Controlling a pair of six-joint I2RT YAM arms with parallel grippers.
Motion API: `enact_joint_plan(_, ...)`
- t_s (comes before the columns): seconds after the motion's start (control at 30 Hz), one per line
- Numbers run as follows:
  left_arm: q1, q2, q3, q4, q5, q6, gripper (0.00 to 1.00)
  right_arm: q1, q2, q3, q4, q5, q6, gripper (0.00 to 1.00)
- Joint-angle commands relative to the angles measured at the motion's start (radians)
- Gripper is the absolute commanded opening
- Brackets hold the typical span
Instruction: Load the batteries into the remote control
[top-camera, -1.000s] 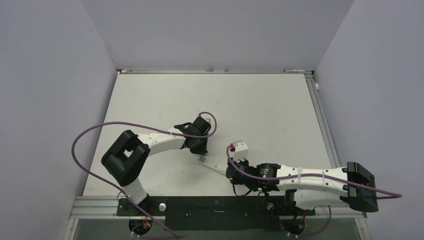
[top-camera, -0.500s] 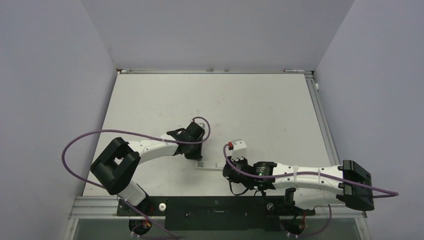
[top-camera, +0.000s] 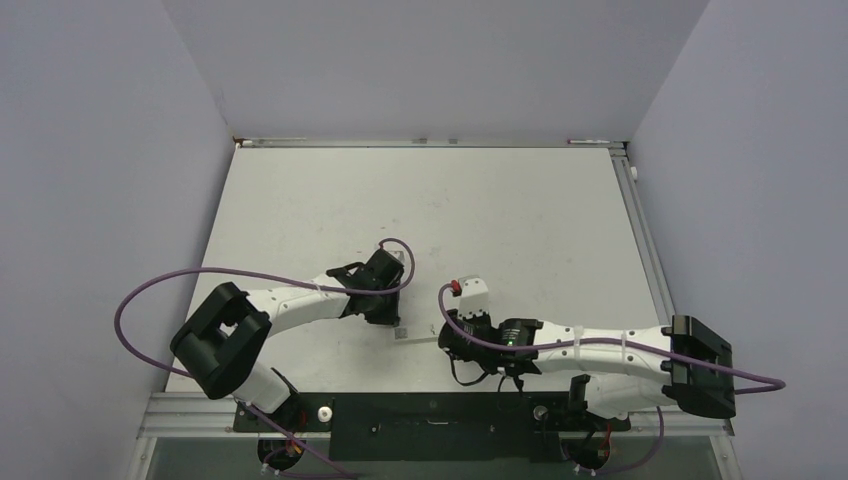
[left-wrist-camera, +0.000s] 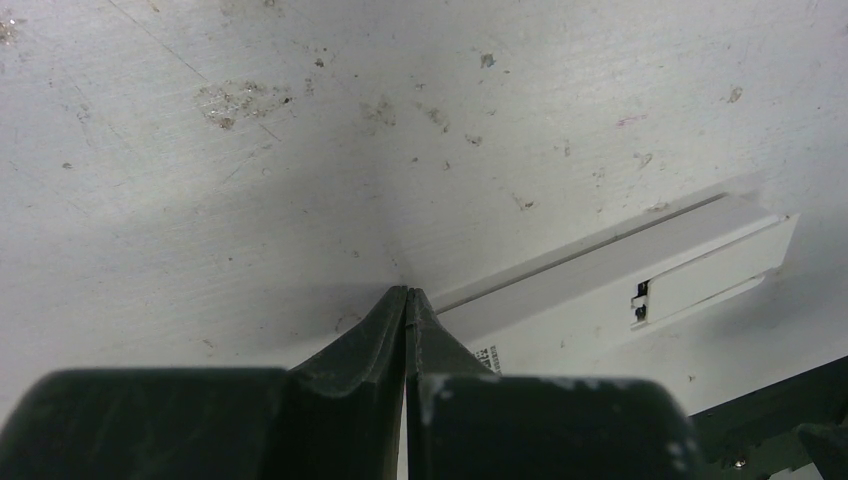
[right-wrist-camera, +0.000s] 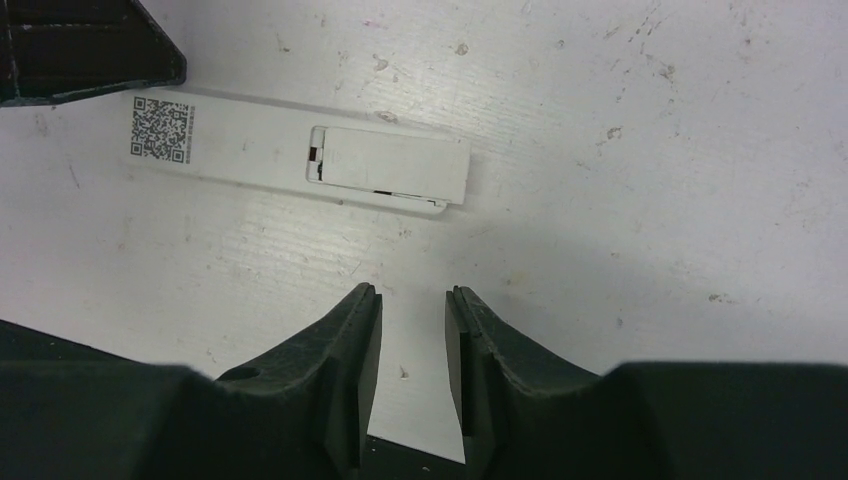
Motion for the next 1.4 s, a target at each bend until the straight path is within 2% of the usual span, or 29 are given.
enact_joint_plan(0.0, -0.002, 0.015, -0.043, -0.104, -0.019, 0.008, 0.0, -0.018, 0.011, 0.047, 0.008, 0.036, -0.014, 0.32)
enact_joint_plan(0.27, 0.01, -0.039, -0.042, -0.114, -0.044, -0.006, 0.21, -0.078, 0.017, 0.048, 0.045, 0.007, -0.047, 0.35)
enact_joint_plan(0.4, 0.021, -0.063, -0.052, -0.117, -0.054, -0.011, 0.26, -0.116, 0.037, 0.049, 0.079, -0.018, -0.071, 0.45)
enact_joint_plan(0.63, 0.044, -0.138, -0.076, -0.129, -0.084, -0.034, 0.33, -0.161, 0.093, 0.07, 0.114, -0.051, -0.109, 0.48)
enact_joint_plan(0.77, 0.058, -0.183, -0.091, -0.134, -0.095, -0.043, 0.41, -0.178, 0.129, 0.083, 0.138, -0.065, -0.141, 0.54)
enact_joint_plan(1.37, 0.062, -0.248, -0.127, -0.112, -0.052, -0.037, 0.46, -0.211, 0.227, 0.103, 0.164, -0.082, -0.169, 0.57)
